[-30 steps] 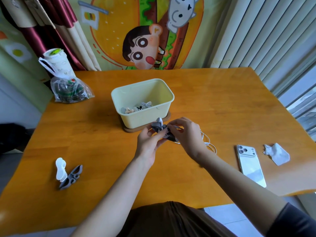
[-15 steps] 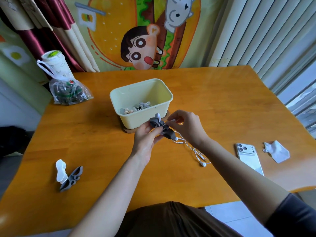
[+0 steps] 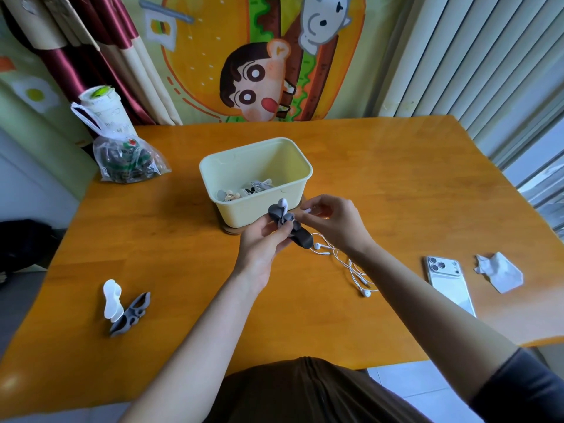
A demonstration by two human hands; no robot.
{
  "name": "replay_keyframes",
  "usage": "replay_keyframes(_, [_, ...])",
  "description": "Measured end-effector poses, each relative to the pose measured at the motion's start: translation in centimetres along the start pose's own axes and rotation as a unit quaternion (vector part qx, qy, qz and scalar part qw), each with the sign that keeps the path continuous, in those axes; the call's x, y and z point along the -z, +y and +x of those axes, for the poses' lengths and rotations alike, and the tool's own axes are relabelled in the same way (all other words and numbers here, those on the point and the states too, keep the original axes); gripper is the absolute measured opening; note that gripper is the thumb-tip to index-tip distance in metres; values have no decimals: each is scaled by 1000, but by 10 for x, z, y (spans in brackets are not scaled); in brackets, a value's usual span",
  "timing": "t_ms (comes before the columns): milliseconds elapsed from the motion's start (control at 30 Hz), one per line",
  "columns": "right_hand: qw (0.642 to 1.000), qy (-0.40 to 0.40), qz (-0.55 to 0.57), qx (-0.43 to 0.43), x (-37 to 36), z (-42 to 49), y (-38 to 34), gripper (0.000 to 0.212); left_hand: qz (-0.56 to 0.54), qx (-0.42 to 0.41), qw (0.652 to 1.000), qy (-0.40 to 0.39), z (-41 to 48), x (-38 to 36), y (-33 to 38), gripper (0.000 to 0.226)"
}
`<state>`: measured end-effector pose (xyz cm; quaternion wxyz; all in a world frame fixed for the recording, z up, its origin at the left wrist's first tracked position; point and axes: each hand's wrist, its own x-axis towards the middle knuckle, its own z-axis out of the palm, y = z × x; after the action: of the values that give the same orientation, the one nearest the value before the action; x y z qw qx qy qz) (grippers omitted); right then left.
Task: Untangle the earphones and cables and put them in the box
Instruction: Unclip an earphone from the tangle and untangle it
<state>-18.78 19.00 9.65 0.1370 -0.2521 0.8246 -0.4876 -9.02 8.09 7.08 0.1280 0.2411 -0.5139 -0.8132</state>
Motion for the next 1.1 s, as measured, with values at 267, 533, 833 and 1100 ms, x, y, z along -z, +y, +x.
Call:
replay_keyframes(267, [999, 8, 33, -28, 3, -1, 1, 13, 69, -53, 996, -14, -2, -2, 1, 36])
replay_keyframes(533, [998, 41, 33, -36, -13, -8, 2, 2, 82, -33, 996, 24, 0, -4, -3, 25])
replay_keyframes(833, [996, 92, 17, 11, -17, -7, -8, 6, -30, -25, 999, -5, 0, -8, 5, 32])
replay_keyframes(1100, [992, 87, 87, -25, -22, -7, -7, 8, -51, -2, 999, 18, 5, -2, 8, 30])
